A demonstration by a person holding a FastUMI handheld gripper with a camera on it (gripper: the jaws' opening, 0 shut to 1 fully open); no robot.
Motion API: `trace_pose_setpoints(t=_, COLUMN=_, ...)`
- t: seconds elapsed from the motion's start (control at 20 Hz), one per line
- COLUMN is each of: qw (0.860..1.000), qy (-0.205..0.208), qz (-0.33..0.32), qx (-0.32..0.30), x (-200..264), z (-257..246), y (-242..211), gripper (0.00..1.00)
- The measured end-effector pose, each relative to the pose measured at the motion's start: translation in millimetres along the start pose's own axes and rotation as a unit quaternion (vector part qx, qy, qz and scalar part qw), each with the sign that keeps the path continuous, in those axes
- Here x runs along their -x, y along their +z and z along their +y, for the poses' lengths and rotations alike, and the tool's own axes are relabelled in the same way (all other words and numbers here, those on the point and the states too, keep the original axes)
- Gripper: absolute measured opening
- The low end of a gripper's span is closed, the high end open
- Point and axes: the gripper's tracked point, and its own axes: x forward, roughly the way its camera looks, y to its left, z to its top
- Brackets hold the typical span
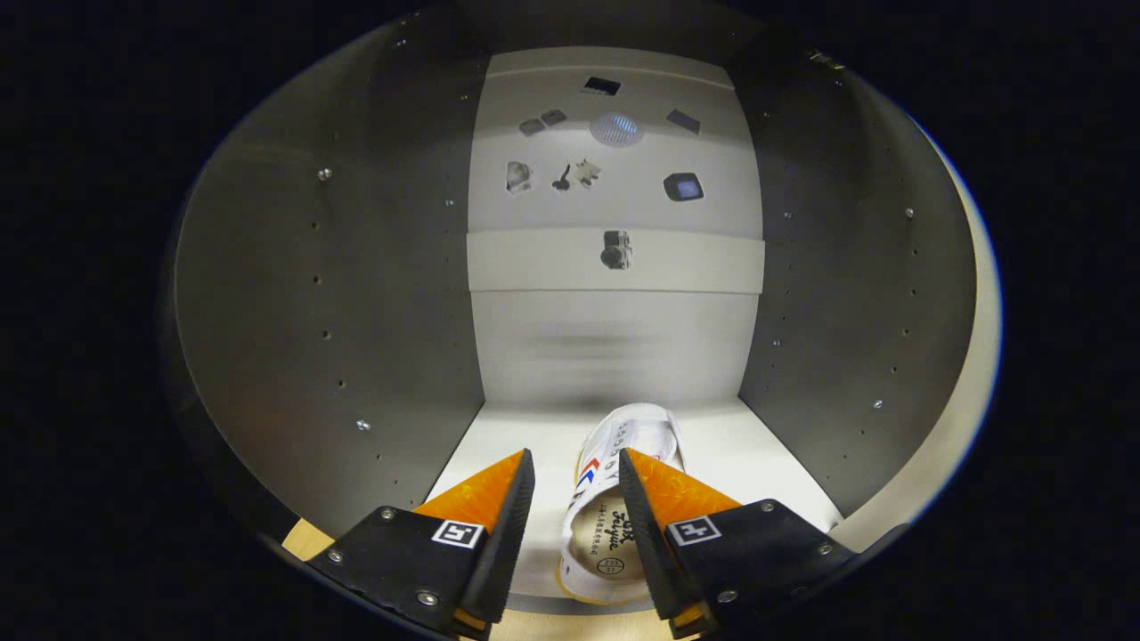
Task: Open the shoe cabinet door, grab the shoes and put them into the shoe cabinet, then close the shoe cabinet door.
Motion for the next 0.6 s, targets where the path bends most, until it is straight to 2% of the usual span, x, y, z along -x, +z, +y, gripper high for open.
trace_pose_setpoints(t=0.25, qw=0.999, qy=0.001, qz=-0.045, qx=-0.007, x=58, z=6, y=30, gripper=0.76)
trace_pose_setpoints(t=0.6, qw=0.994, qy=-0.014, qz=-0.107, qx=-0.01, x=178, z=6, y=60, gripper=0.92)
